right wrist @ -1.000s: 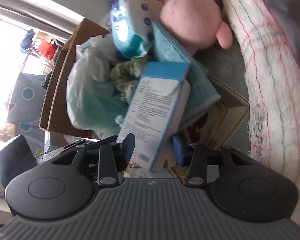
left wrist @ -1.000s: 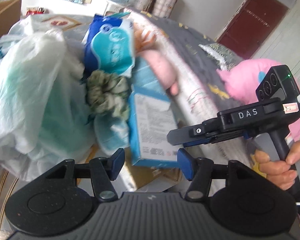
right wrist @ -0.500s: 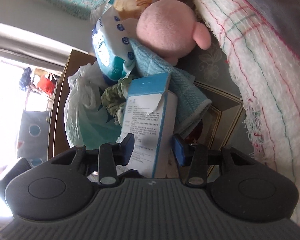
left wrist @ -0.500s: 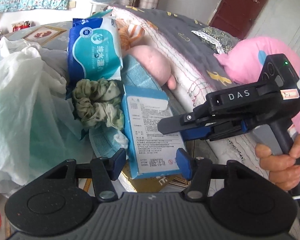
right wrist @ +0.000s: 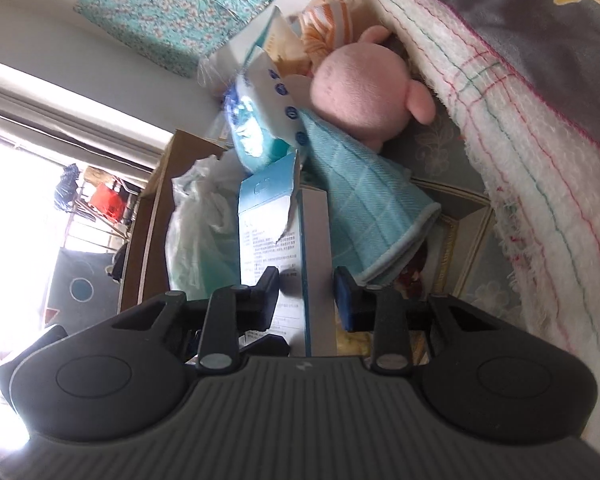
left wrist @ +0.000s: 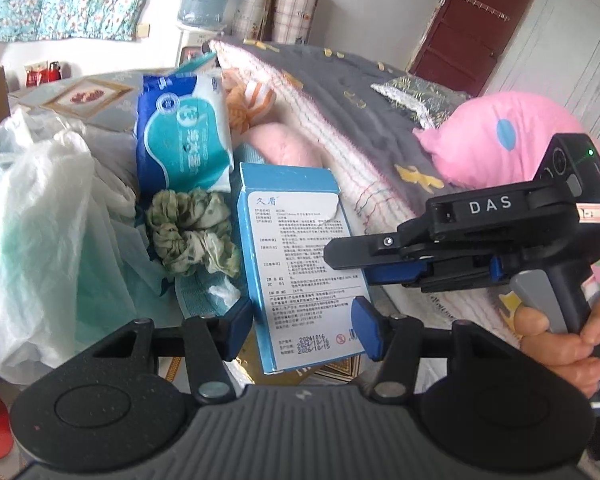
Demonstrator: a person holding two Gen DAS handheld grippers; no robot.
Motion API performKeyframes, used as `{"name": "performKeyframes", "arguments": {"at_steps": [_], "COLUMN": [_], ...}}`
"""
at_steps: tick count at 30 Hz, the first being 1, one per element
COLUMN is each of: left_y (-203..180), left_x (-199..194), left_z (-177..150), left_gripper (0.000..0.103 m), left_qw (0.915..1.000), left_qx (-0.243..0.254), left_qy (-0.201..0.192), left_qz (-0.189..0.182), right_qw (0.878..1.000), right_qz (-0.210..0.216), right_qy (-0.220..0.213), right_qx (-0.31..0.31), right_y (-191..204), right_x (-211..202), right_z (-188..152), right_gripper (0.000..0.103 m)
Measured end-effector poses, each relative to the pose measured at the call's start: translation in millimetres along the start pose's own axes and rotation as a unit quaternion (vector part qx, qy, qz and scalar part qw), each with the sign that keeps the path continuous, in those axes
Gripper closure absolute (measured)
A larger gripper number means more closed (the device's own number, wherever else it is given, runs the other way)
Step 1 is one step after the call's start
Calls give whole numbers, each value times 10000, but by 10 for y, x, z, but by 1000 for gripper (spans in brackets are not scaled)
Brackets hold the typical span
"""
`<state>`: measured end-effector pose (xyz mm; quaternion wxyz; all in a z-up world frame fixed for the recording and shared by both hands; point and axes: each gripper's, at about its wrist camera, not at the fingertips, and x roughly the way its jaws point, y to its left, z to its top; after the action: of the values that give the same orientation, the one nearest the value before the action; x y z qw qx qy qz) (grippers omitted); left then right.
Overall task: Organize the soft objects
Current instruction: 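Lift the medicine box with the right tool and carry it to the box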
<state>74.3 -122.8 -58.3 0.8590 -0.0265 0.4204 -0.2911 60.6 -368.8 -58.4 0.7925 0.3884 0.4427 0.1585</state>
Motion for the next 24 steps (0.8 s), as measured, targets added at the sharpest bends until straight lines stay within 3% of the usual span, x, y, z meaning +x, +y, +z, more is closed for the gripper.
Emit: {"name": "performKeyframes", "arguments": {"at_steps": [7, 12, 19, 24], "left_y": [31, 200, 743, 1324], "left_x": [-474, -924, -1549, -1884], "left_z": [59, 148, 366, 579], "left_gripper": [48, 48, 47, 47], "left_qw": [9988, 9951, 9830, 9719], "left_qx": [2, -128, -557, -1022], "left_qy": [-430, -790, -1162, -1193], "left_qz": [224, 589, 1304, 1755], "right_qw": [9991, 9951, 9825, 9736], "right_qz": [220, 518, 976, 1125], "right_qy": [-69, 27, 506, 967], "right_qx": [-365, -844, -1503, -1737], "right_y": [537, 1121, 2119, 2777], "right_x": [-14, 181, 835, 1478], "right_z": [33, 104, 249, 337], "right_gripper": [74, 74, 74, 74]}}
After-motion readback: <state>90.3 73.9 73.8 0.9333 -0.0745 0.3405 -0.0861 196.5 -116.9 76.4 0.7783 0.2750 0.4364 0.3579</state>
